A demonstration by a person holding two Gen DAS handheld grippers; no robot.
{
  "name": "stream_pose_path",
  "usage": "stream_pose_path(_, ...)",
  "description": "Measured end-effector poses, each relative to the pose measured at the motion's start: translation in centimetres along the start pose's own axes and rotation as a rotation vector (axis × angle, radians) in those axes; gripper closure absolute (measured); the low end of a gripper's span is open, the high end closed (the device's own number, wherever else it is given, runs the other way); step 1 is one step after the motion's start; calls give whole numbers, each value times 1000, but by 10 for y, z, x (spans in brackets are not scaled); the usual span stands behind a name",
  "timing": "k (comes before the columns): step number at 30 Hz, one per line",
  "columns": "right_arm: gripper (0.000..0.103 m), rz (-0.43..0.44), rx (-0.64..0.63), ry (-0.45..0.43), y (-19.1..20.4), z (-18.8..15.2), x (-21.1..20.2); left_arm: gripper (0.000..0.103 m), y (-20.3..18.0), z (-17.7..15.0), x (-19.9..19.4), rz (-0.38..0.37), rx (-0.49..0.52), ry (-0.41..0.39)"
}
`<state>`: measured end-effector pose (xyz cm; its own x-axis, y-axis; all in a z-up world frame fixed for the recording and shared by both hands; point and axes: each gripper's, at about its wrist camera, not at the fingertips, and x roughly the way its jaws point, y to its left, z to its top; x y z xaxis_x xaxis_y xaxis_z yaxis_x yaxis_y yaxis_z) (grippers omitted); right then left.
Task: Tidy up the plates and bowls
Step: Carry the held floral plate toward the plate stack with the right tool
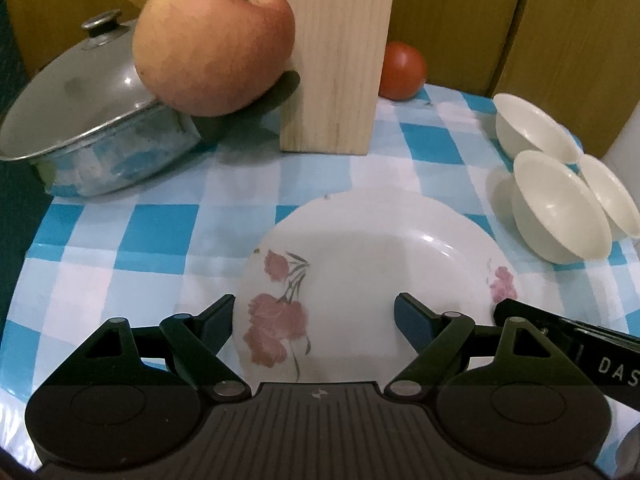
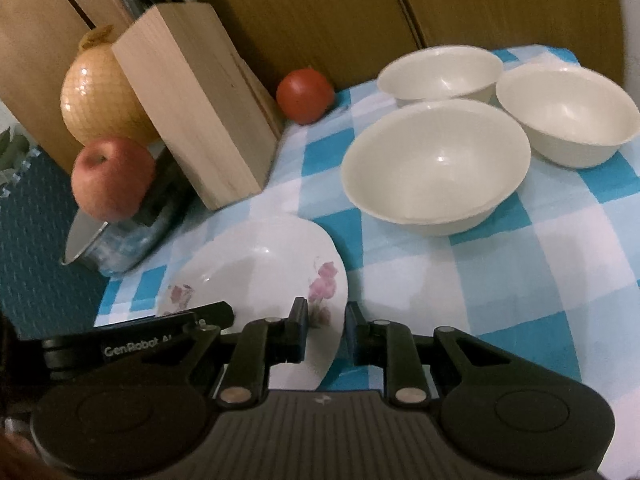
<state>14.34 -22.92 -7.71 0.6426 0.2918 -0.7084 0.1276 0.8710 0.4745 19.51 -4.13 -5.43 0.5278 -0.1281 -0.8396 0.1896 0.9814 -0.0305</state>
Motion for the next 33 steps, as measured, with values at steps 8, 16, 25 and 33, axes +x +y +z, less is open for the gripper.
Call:
stream_pose_path(8,76,58,35,15,-8,0,-1,9,3,-1,0,-5,6,-4)
stream_pose_path(16,74,39,0,-5,-1,-2,1,7,0,-1,2,-17,4,8)
stream_pose_path(25,79,17,-33,-8,3,-1,1,11,-3,-1,-6,18,25,-22)
stream_pose_path(33,80,21,-30,-10,2,-1,-2,11,1,0,-6,8,4,-15)
